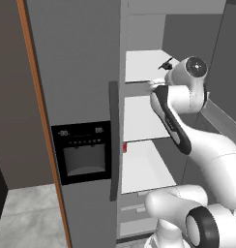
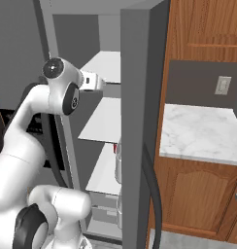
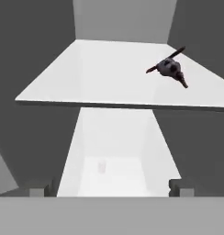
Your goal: Take the fish out of the fridge, briefly rinse it in the sink, and place it on the tray next to the sink.
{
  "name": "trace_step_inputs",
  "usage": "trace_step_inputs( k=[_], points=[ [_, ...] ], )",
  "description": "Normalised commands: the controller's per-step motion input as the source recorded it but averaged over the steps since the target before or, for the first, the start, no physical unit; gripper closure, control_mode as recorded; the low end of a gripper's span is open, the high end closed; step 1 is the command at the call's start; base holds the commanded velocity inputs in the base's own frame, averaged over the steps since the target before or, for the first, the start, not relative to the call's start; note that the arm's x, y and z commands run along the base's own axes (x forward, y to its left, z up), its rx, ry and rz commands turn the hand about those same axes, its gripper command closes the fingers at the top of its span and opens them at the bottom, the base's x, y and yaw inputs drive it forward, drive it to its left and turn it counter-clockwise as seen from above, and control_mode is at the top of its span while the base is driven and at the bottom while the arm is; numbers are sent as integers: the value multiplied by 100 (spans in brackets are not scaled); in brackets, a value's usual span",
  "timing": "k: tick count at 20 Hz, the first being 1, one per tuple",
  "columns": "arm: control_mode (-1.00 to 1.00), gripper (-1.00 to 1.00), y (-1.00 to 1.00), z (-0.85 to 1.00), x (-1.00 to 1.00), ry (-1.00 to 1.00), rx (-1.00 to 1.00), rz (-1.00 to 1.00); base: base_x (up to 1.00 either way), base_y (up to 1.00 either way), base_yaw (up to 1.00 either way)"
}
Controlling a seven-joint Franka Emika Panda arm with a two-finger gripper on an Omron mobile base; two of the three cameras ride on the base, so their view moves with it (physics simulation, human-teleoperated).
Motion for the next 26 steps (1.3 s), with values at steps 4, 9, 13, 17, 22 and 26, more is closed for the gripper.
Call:
trace_step_inputs(
  k=[4, 9, 13, 17, 22, 26],
  points=[
    [-100, -100, -42, 60, 87, -22, 0, -15, 0, 0, 0],
    [-100, -100, -64, 40, 99, -4, 0, -14, 0, 0, 0],
    [-100, -100, -93, 14, 74, 4, 2, -4, 0, 0, 0],
    [-100, -100, -11, -8, 14, 10, 2, 0, 0, 0, 0],
    [-100, -100, 0, -18, 32, 28, 0, 0, 0, 0, 0],
    [-100, -100, 0, 0, 7, 0, 0, 0, 0, 0, 0]
  ],
)
